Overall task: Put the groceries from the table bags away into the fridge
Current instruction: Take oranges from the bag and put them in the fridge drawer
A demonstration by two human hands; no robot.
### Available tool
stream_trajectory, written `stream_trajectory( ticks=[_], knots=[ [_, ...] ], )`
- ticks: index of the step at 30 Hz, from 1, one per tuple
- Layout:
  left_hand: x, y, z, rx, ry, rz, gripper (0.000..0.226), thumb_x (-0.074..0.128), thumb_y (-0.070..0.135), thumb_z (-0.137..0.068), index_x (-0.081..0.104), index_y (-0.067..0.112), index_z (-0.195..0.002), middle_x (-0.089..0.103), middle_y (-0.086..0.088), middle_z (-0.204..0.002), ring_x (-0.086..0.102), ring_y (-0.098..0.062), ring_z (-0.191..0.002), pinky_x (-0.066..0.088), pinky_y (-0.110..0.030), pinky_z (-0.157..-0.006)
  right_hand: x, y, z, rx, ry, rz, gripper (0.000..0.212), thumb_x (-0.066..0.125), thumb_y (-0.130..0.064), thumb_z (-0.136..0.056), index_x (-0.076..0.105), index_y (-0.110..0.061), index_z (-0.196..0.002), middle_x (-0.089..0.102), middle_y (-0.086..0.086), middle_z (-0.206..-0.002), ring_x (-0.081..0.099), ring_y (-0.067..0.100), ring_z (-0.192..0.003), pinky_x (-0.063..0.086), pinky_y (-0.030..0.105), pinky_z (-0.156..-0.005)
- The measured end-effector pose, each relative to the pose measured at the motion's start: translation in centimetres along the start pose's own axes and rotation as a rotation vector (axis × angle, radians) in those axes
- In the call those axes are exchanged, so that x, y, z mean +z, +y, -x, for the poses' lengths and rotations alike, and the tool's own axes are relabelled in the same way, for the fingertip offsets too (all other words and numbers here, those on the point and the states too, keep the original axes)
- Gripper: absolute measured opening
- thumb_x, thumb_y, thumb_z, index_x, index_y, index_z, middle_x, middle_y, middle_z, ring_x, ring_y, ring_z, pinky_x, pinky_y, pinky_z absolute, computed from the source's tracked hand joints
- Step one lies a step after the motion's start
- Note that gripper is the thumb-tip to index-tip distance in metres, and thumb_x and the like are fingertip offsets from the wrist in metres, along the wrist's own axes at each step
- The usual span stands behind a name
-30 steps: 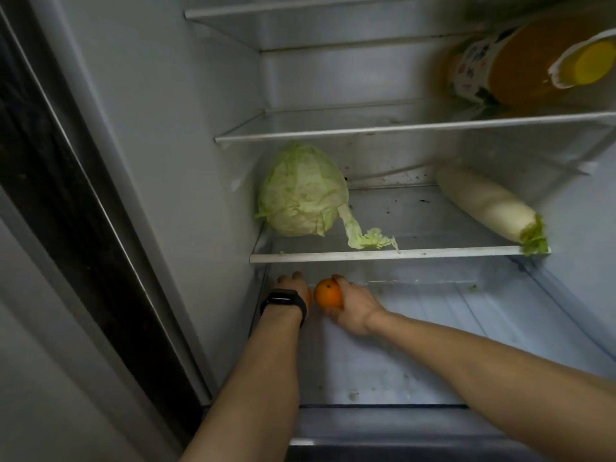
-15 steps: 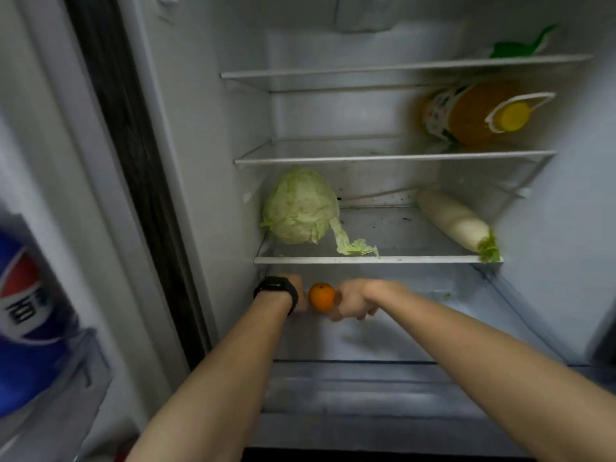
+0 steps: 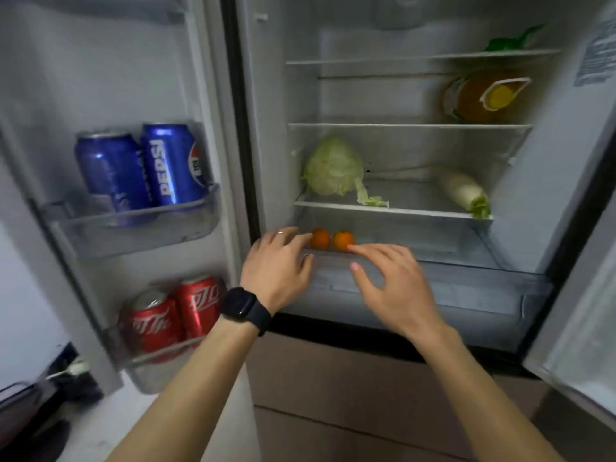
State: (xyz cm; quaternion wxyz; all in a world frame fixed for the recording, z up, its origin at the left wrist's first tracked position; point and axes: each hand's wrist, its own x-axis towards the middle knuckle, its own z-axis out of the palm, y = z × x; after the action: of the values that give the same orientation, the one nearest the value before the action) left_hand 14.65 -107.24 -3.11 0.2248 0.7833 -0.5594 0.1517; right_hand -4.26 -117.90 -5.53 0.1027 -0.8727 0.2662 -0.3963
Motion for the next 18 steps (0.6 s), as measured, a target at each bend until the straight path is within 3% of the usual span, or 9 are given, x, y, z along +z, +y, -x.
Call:
stream_trajectory(
  ticks=[4,11,15,18],
  knots=[
    [-1.2,-1.5,10.3,-0.099,0.069,-0.036,0.050,0.048,0.048,-0.093,0.052,0.032,-0.140,0.052,-0.001,-0.144,0.043,-0.026,-0.134,0.040,-0.048,-0.109,0.5,-4.1,6.5,-0.039,-0.009,-0.030,0.037,0.052,-0.042,-0.097,0.067,-0.028,-0.127,0.065,-0.013,-0.126,0.046,0.012,-0.126,0.031,0.022,-0.105],
    [-3.2,-7.9,27.0,-0.473,-0.040,-0.118,0.046,0.049,0.045,-0.092,0.058,0.032,-0.135,0.055,-0.003,-0.143,0.044,-0.027,-0.136,0.035,-0.048,-0.112,6.0,-13.2,13.5,-0.134,-0.272,-0.144,0.040,0.047,-0.044,-0.096,0.067,-0.031,-0.128,0.066,-0.012,-0.126,0.046,0.015,-0.126,0.032,0.024,-0.107],
    [-7.0,-12.5,36.9,-0.703,-0.109,-0.199,0.047,0.051,0.045,-0.096,0.051,0.033,-0.142,0.048,-0.001,-0.150,0.036,-0.025,-0.142,0.029,-0.048,-0.116,10.6,-20.9,16.7,-0.242,-0.460,-0.222,0.038,0.046,-0.046,-0.098,0.064,-0.036,-0.130,0.064,-0.015,-0.129,0.045,0.015,-0.128,0.040,0.037,-0.110],
    [-11.3,-15.2,44.5,-0.872,-0.097,-0.250,0.049,0.051,0.044,-0.096,0.049,0.032,-0.144,0.045,-0.001,-0.152,0.034,-0.024,-0.143,0.028,-0.048,-0.117,13.6,-28.0,19.3,-0.345,-0.595,-0.281,0.037,0.046,-0.046,-0.101,0.059,-0.040,-0.135,0.058,-0.018,-0.137,0.038,0.012,-0.135,0.033,0.033,-0.113]
  ],
)
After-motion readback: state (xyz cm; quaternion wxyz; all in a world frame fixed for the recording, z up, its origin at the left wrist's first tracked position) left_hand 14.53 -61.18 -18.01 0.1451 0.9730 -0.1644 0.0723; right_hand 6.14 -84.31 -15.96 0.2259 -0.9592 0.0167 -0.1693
